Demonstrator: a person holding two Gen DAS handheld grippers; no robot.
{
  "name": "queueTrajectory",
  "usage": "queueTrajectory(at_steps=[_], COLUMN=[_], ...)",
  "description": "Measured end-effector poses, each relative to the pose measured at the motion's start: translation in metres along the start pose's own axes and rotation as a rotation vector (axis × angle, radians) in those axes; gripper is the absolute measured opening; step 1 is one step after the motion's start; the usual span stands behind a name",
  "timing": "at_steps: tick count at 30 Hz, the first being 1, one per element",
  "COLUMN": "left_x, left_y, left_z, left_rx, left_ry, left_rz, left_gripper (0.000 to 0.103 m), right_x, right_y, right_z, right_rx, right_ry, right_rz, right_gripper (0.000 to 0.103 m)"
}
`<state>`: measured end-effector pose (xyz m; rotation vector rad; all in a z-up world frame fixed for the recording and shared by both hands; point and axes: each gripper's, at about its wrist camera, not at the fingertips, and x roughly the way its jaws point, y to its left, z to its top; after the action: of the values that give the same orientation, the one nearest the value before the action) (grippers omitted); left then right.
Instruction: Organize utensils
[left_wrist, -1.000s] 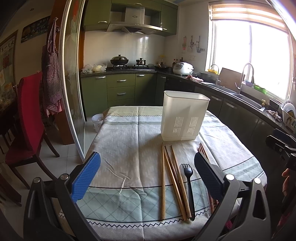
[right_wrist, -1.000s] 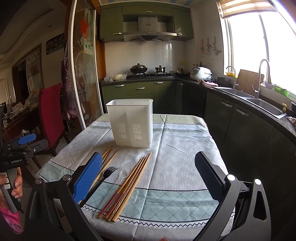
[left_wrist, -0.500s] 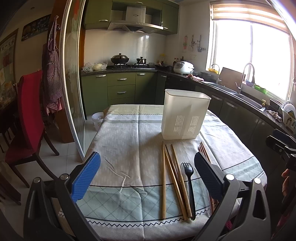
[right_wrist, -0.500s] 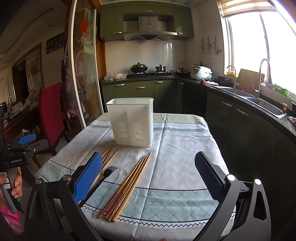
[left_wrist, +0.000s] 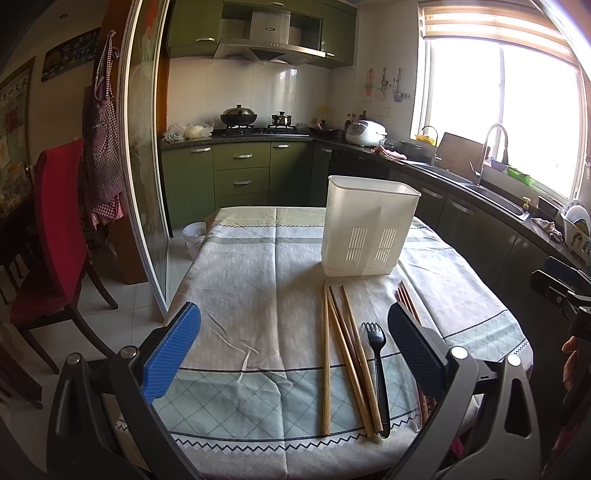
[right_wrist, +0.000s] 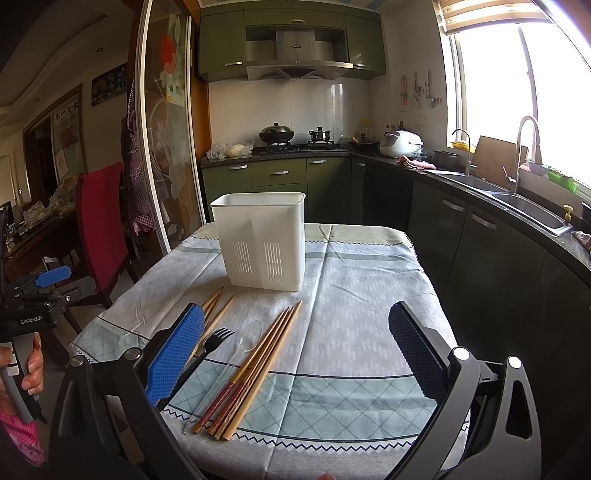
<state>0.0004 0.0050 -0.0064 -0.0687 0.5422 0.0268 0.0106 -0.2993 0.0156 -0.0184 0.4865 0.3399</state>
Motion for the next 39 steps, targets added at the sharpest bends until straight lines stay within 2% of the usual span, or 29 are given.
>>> queueTrajectory(at_steps=[25,29,32,35,39], left_x=[0.001,0.009,0.018,0.039,0.073], left_y=[-0.001,-0.005,-0.012,-0.020,-0.039], left_z=[0.000,0.003,0.009,0.017,0.022], left_rx=[0.000,-0.004,0.012,0.014,0.033], left_ry=[0.004,0.031,0.072,0.177,0.344], left_rz=[-0.003,-0.021,-0.013,-0.017,-0.108], left_gripper=[0.096,0.096,0.096,0.096,0.096], right_x=[0.003,0.011,0.019,0.034,0.054], right_y=[-0.001,-0.005,-0.011,-0.018,-0.032], right_z=[-0.004,-0.007,-0.009,-0.007,0.000], right_rx=[-0.001,0.016,0.039,0.054,0.119], right_ry=[0.007,0.036,0.072,0.145,0.266], right_rz=[0.000,0.021,0.046,0.074,0.170], right_gripper=[0.099,0.099,0.099,0.099,0.099])
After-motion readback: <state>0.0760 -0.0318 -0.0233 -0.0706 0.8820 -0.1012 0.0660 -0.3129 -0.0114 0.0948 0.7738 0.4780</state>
